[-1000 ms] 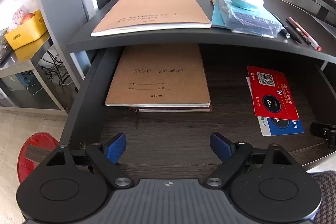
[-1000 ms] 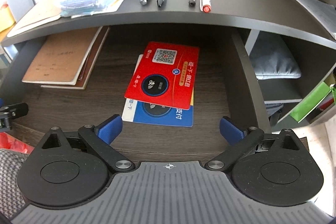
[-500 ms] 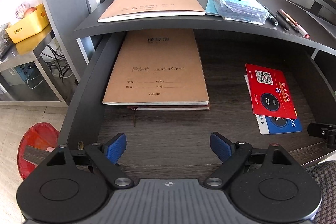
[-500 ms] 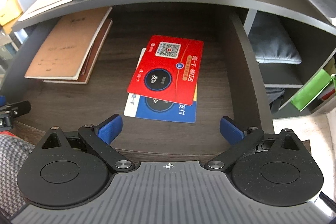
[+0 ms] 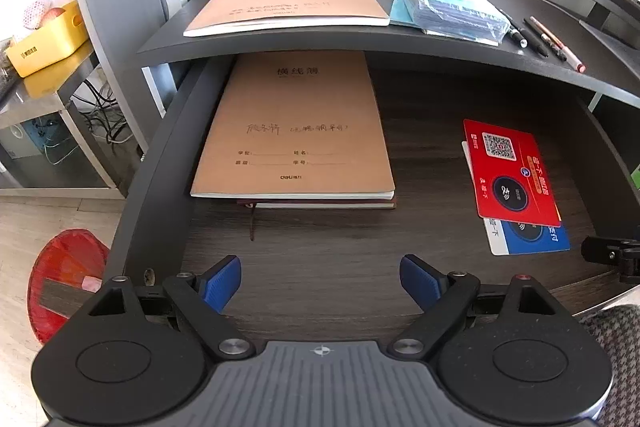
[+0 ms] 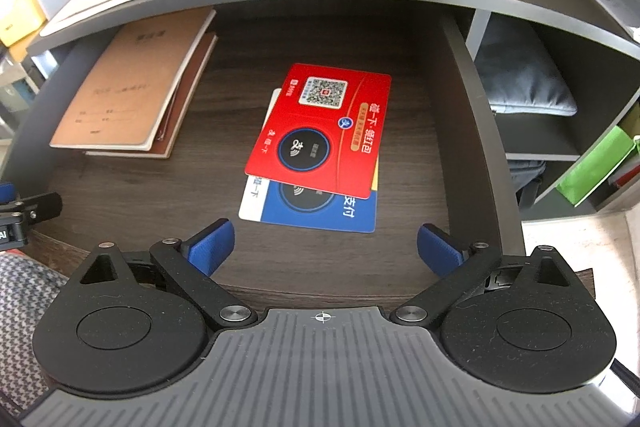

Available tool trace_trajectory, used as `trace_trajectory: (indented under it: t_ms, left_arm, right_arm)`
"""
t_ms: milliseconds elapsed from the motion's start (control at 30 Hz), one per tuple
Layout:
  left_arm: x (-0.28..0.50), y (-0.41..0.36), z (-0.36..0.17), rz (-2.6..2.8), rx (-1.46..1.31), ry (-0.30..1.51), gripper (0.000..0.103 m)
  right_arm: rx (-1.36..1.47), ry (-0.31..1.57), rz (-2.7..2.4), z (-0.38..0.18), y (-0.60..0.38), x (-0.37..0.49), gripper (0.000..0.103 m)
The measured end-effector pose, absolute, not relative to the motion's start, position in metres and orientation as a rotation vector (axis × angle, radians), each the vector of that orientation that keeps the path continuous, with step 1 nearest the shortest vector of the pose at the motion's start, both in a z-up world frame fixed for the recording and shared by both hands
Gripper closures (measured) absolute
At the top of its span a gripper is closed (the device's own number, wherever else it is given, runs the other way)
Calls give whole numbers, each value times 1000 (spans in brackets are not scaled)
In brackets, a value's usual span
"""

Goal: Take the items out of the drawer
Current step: 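Move the right gripper into the open drawer toward the brown notebook, then close the right gripper on the edge of the brown notebook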

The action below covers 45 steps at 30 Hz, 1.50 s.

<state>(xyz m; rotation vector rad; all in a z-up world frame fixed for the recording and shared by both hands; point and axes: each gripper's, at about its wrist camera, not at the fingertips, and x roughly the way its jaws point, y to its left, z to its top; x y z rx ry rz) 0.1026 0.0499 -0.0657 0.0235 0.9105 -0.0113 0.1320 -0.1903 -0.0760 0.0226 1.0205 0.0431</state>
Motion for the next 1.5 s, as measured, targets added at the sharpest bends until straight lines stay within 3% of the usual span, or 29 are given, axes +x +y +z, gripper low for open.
trace_trajectory:
  t_ms: [400,567,767,900,1000,1367,1500]
  left_arm:
    - [125,94,-53,48,-99,855,17]
    - [138,106,-58,82,-100,877,17]
    - [151,118,-66,85,-96,912,20]
    - [153,125,-71,73,-90,929,30]
    - [157,127,-74,70,-90,941,35]
    - [166,128,-80,58,-85,977,32]
    - [168,129,-80,64,-85,979,32]
  right_arm:
    - [-17,925,141,-44,-137,150,5]
    - [-21,938,201,-48,-104,175,12]
    - [2,981,228,-65,-77,207,28]
    - [73,1054,248,-81,-72,230,45]
    - [133,1119,263,-95,-71,246,45]
    - [322,1261,301,-133,-71,277,44]
    - [358,1283,334,-139,-67,280,50]
